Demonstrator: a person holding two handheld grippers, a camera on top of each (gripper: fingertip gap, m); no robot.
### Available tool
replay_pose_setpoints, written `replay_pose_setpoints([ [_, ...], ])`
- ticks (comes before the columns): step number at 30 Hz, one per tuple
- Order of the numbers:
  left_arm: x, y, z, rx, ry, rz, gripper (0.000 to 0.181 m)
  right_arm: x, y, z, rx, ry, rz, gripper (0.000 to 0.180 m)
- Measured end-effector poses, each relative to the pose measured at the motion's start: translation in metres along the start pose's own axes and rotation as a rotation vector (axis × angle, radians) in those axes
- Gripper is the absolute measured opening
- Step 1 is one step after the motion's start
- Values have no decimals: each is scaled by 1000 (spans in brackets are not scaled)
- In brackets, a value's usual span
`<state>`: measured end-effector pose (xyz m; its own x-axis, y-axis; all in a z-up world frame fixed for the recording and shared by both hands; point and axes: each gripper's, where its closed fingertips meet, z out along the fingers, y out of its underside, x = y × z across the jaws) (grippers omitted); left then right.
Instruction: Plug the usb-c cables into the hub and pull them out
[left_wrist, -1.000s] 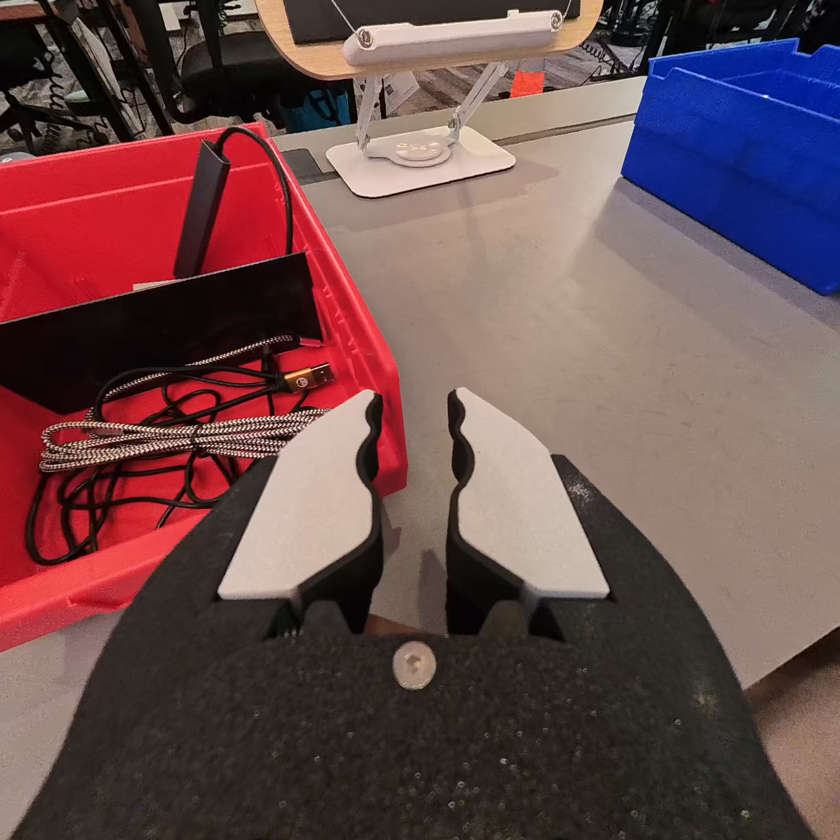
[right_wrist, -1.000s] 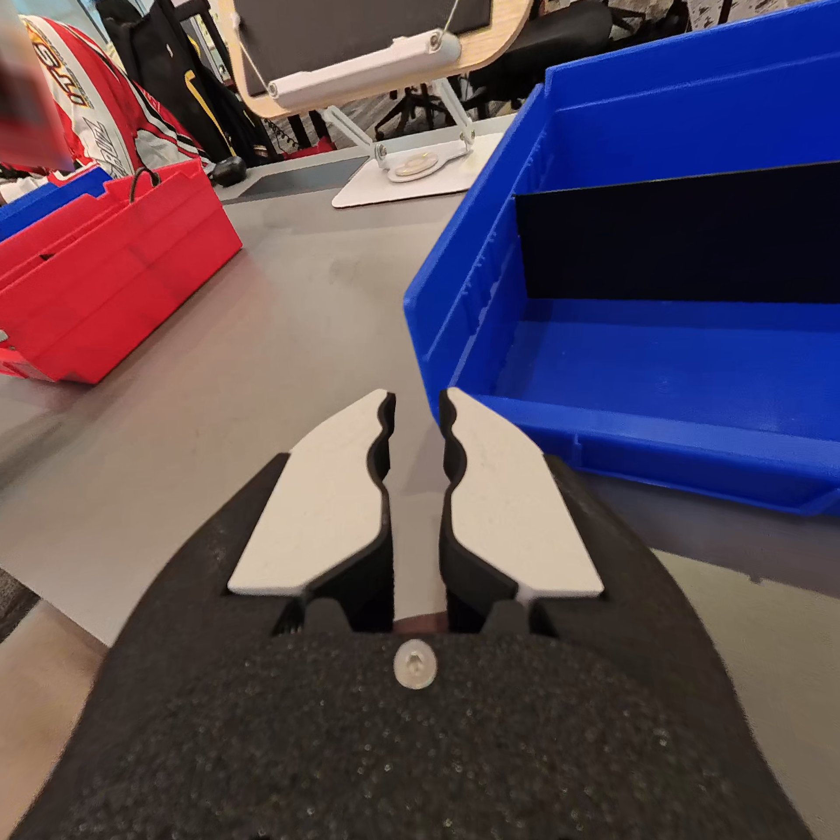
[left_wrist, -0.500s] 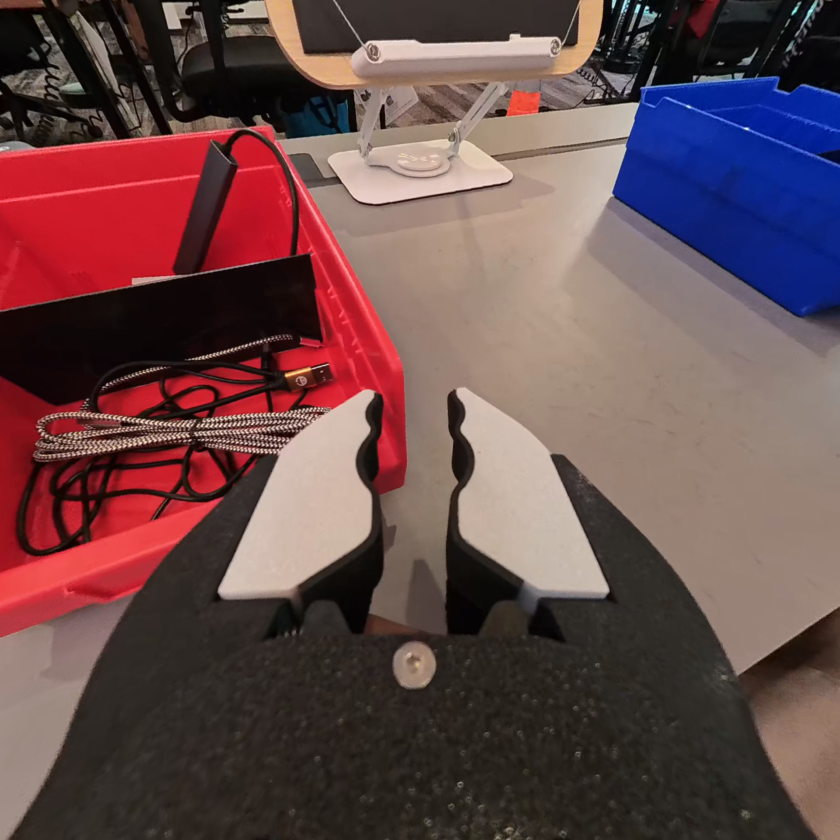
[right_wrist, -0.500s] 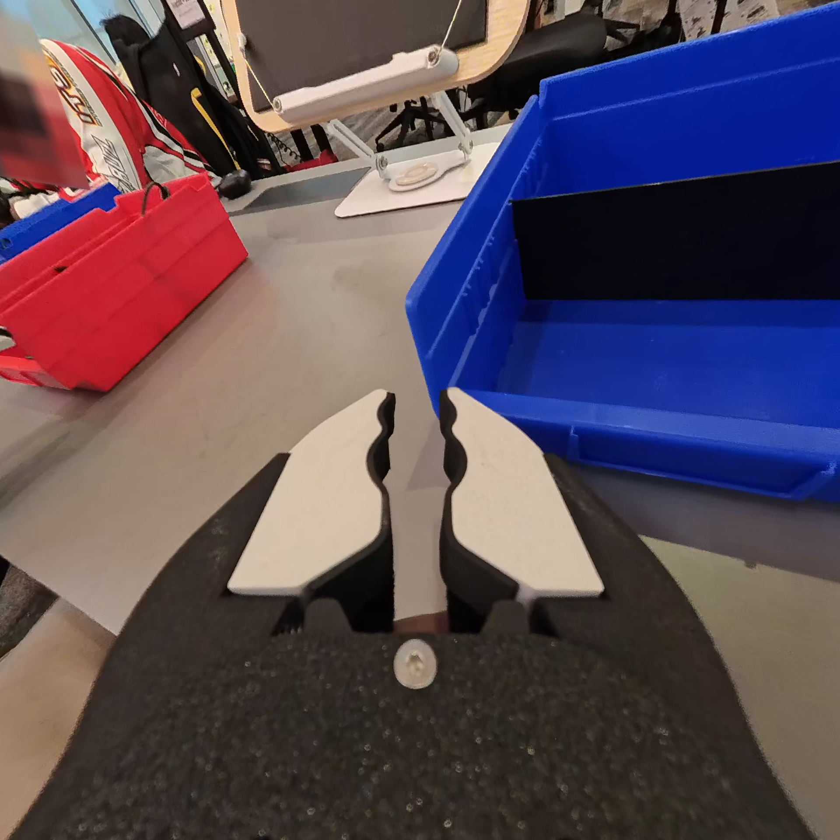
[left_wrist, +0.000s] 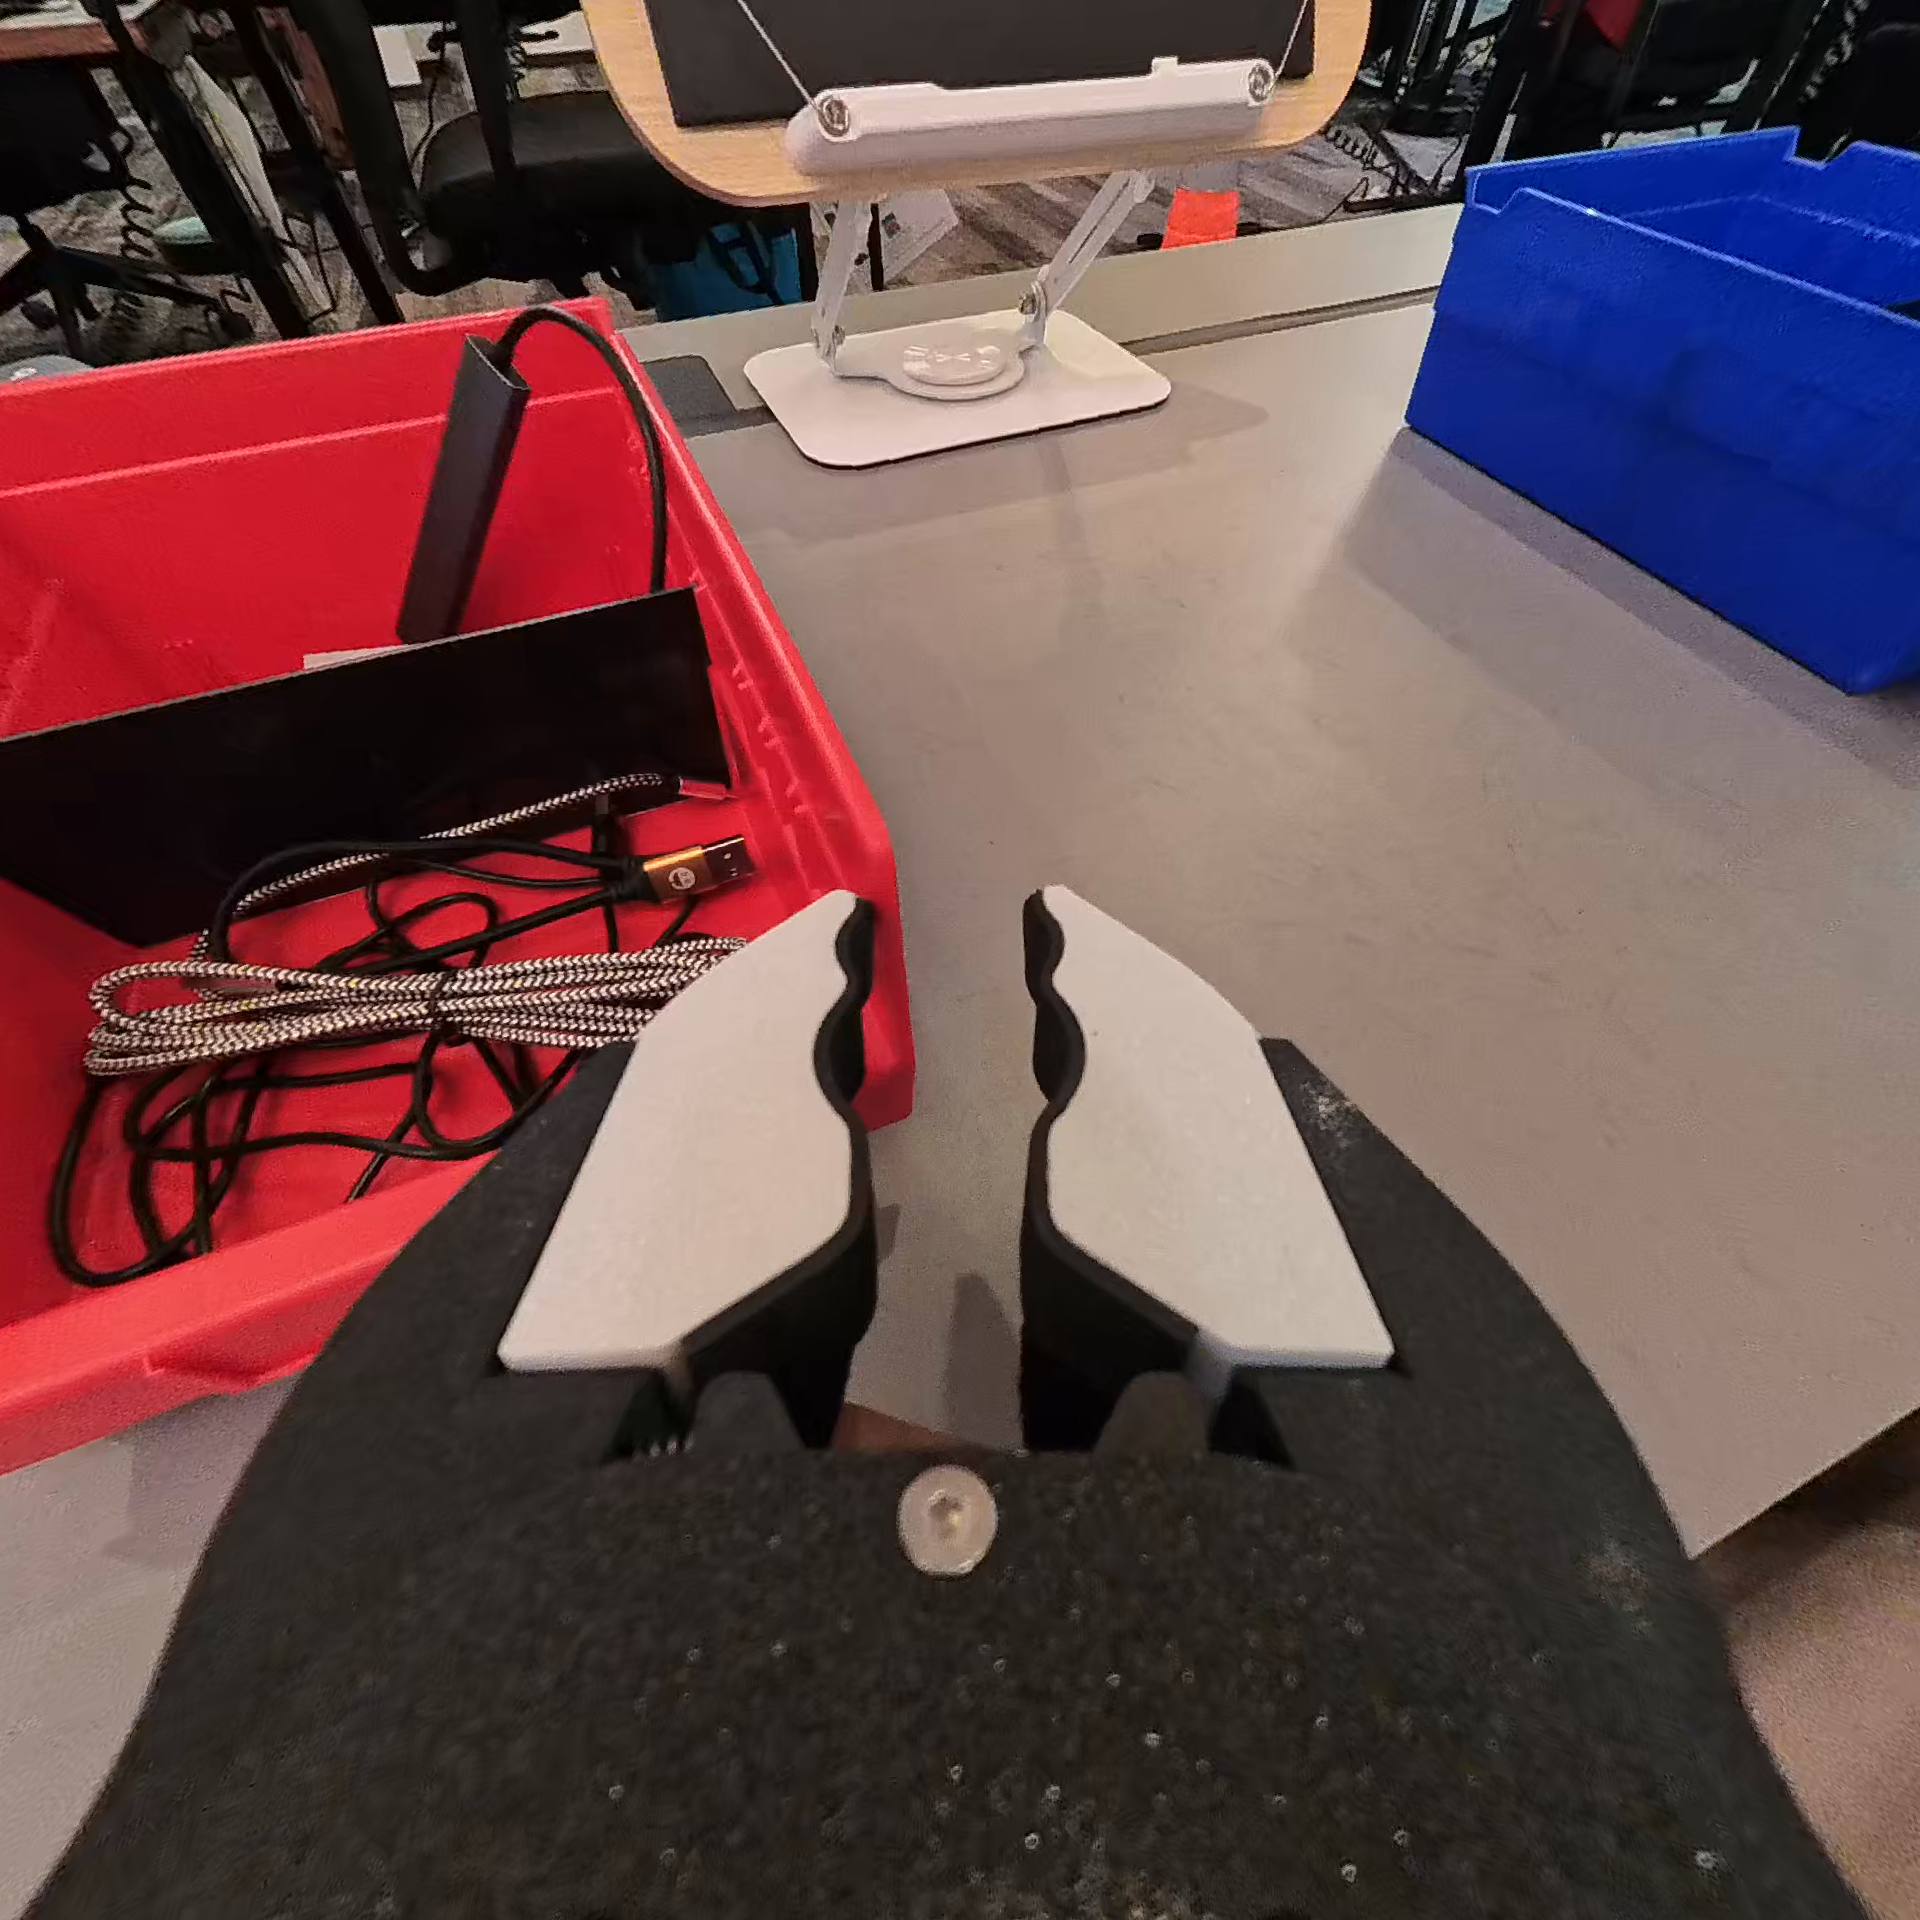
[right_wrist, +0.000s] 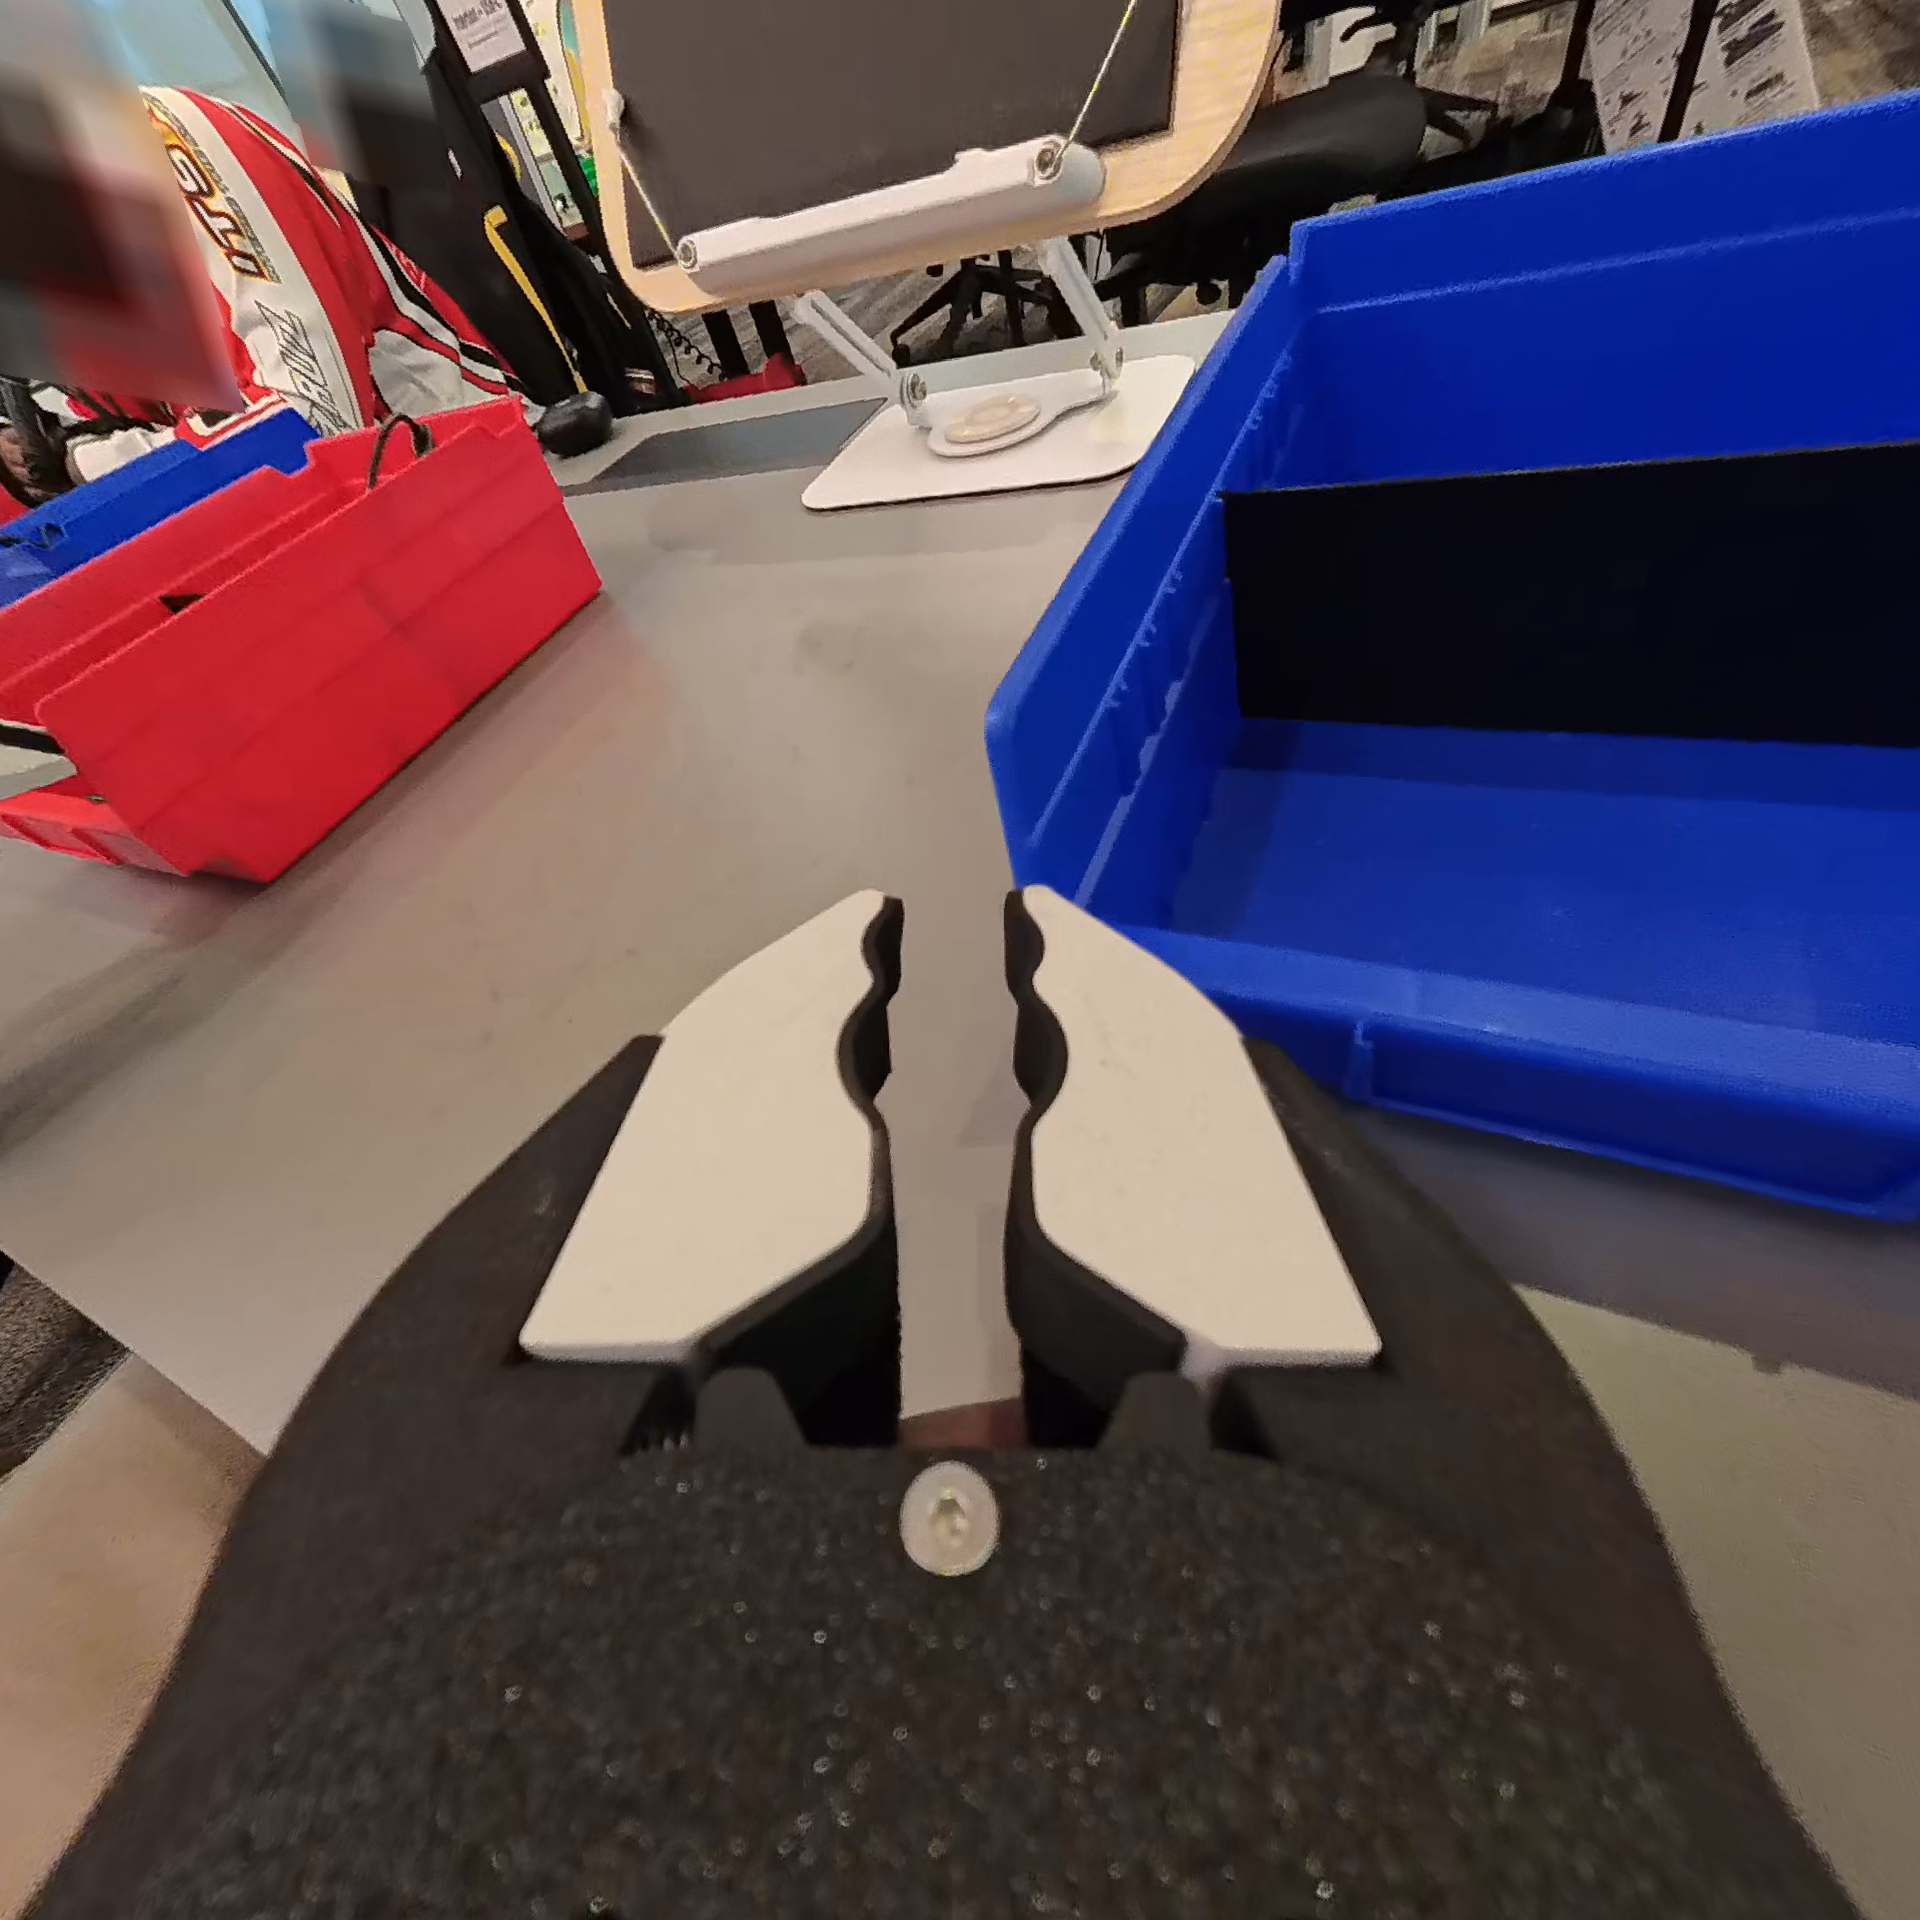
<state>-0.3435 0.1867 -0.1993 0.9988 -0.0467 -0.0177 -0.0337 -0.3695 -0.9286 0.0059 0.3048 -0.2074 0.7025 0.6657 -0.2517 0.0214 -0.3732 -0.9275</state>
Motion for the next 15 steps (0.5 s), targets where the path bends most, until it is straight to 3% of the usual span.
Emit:
replay_pose_setpoints([
  [15,0,1,0,-3,-6,9,28,7,-2,1,2,7,16,18],
])
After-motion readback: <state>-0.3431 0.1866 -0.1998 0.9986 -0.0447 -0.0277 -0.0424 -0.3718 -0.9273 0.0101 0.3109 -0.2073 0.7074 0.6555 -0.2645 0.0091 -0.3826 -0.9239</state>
